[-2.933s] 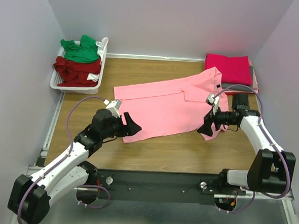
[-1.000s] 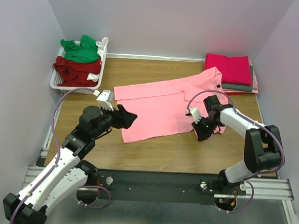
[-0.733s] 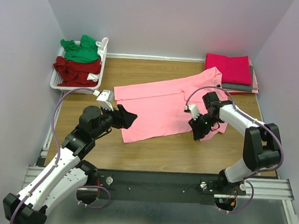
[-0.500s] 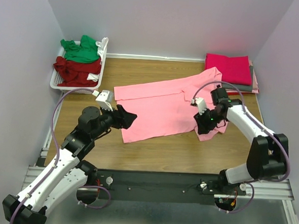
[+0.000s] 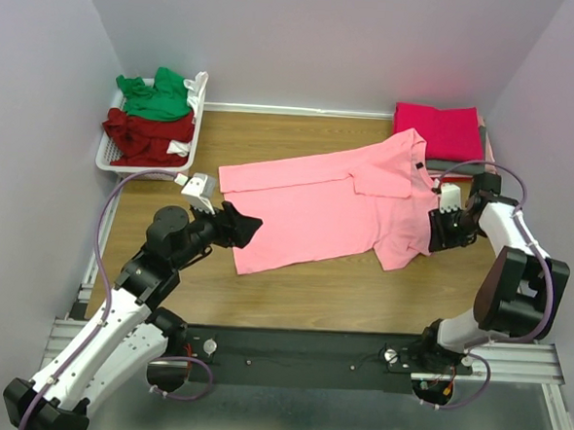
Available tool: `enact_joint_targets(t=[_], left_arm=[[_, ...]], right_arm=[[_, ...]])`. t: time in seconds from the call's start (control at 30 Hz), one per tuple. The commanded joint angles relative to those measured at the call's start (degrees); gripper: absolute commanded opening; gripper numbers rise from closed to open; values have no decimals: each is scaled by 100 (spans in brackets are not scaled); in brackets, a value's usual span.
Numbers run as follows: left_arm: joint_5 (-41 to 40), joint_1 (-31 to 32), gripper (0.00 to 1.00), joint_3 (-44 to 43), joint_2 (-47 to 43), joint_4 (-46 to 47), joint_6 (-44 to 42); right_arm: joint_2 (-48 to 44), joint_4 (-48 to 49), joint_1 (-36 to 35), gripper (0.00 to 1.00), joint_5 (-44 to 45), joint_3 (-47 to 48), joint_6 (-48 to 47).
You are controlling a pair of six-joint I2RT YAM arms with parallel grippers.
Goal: Fold and stack the t-shirts
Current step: Fold the tshirt
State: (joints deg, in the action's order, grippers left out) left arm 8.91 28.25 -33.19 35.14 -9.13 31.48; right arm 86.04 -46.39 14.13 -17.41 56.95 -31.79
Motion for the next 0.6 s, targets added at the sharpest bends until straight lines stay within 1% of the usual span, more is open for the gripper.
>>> enact_joint_targets(t=[0.0, 0.2, 0.37, 0.5, 0.53, 0.57], left_arm=[[155, 31, 80, 76, -121, 157, -81], [208, 31, 80, 85, -147, 183, -81], [217, 23, 80, 85, -156, 174, -99], [208, 31, 80, 85, -156, 174, -90], [208, 31, 80, 85, -156, 174, -90], [208, 31, 80, 85, -156, 183, -90]], right_arm=[[394, 183, 143, 43, 106, -61, 200], [852, 280, 151, 44, -156, -158, 243], [1116, 332, 151, 43, -403, -44, 314], [1108, 332, 151, 26, -596, 9, 314], [1073, 324, 151, 17, -623, 27, 305], [1047, 324, 151, 13, -649, 36, 296]])
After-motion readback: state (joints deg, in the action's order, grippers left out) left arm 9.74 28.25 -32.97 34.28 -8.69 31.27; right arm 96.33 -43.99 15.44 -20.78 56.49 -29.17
